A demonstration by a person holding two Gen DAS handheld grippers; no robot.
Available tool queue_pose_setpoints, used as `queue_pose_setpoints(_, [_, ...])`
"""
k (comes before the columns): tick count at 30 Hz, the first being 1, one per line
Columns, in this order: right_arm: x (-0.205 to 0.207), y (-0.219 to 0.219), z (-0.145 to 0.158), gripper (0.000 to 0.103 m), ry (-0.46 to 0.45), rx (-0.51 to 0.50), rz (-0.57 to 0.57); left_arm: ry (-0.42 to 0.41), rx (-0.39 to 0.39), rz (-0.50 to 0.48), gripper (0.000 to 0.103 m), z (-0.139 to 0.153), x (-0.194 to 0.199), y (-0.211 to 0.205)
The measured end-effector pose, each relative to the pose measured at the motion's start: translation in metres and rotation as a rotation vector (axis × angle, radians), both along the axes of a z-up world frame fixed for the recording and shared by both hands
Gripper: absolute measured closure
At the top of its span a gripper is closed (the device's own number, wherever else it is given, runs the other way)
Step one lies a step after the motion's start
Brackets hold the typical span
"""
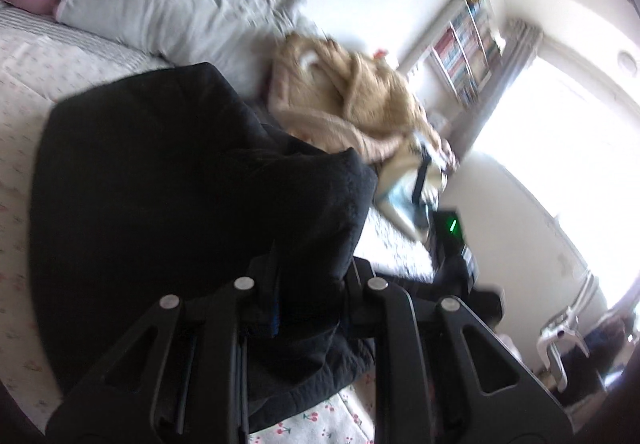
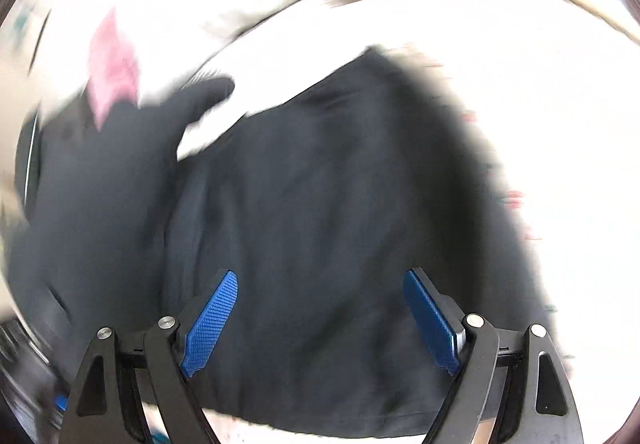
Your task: Fold large clothes
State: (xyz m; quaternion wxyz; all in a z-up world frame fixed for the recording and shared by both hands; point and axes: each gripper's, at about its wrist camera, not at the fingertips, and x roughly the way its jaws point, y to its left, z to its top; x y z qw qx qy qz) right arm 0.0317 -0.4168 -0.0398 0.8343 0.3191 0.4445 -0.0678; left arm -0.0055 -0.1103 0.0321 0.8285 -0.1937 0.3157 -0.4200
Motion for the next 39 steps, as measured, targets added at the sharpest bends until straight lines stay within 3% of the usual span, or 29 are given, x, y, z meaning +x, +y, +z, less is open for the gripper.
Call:
queue_pose_setpoints(3, [-0.016, -0.037, -0.003, 0.017, -0.04, 0.073, -0.104, 0.065, 0.092, -0.102, 0.08, -0.035, -0.002, -0.033])
queue_pose_setpoints(5, [-0.017, -0.047, -0.005, 0.017, -0.055, 0.113, -0.117, 0.127, 0.17, -0.152, 0.08, -0.065, -0.004, -0.049])
queue_pose_setpoints(7, [-0.013, -0.045, -0.007, 0.017, -0.053, 0.135, -0.097, 0.137, 0.193, -0.19, 0.081, -0.088, -0.008, -0.054])
queue_pose_setpoints(12, [-0.002, -0.02, -0.006, 0.017, -0.054, 0.114, 0.0, 0.177, 0.185, -0.219, 0.076, -0.073, -0.001, -0.047])
queue_pose_setpoints(14, [0.006, -0.011, -0.005, 0.017, -0.057, 0.116, 0.029, 0.183, 0.202, -0.243, 0.066, -0.064, -0.003, -0.044])
queue_pose_setpoints(16, [0.008, -0.001, -0.002, 0.017, -0.059, 0.102, 0.052, 0.185, 0.213, -0.311, 0.046, -0.055, -0.008, -0.041])
queue_pose_setpoints(18, [0.012, 0.006, 0.0, 0.017, -0.068, 0.096, 0.08, 0.171, 0.226, -0.378, 0.04, -0.039, -0.018, -0.035])
queue_pose_setpoints(21, [0.02, 0.01, -0.004, 0.017, -0.065, 0.11, 0.119, 0.11, 0.261, -0.403, 0.027, -0.019, -0.027, -0.021])
queue_pose_setpoints(24, [0.029, 0.017, -0.014, 0.017, -0.024, 0.105, 0.141, 0.031, 0.307, -0.334, 0.015, -0.004, -0.022, -0.007])
queue_pose_setpoints(27, [0.041, 0.026, -0.032, 0.018, 0.04, 0.115, 0.153, 0.029, 0.373, -0.2, 0.006, -0.003, -0.001, 0.009])
queue_pose_setpoints(29, [0.049, 0.033, -0.039, 0.031, 0.047, 0.139, 0.179, 0.07, 0.42, -0.095, 0.006, -0.01, 0.016, 0.022])
queue_pose_setpoints(31, [0.052, 0.038, -0.04, 0.06, 0.028, 0.171, 0.2, 0.11, 0.445, -0.016, 0.006, -0.017, 0.031, 0.031])
queue_pose_setpoints(33, [0.054, 0.043, -0.033, 0.073, -0.02, 0.156, 0.214, 0.157, 0.449, 0.067, 0.006, -0.027, 0.046, 0.046])
queue_pose_setpoints(39, [0.028, 0.042, 0.03, 0.078, -0.194, 0.045, 0.21, 0.184, 0.374, 0.133, 0.006, -0.029, 0.064, 0.054])
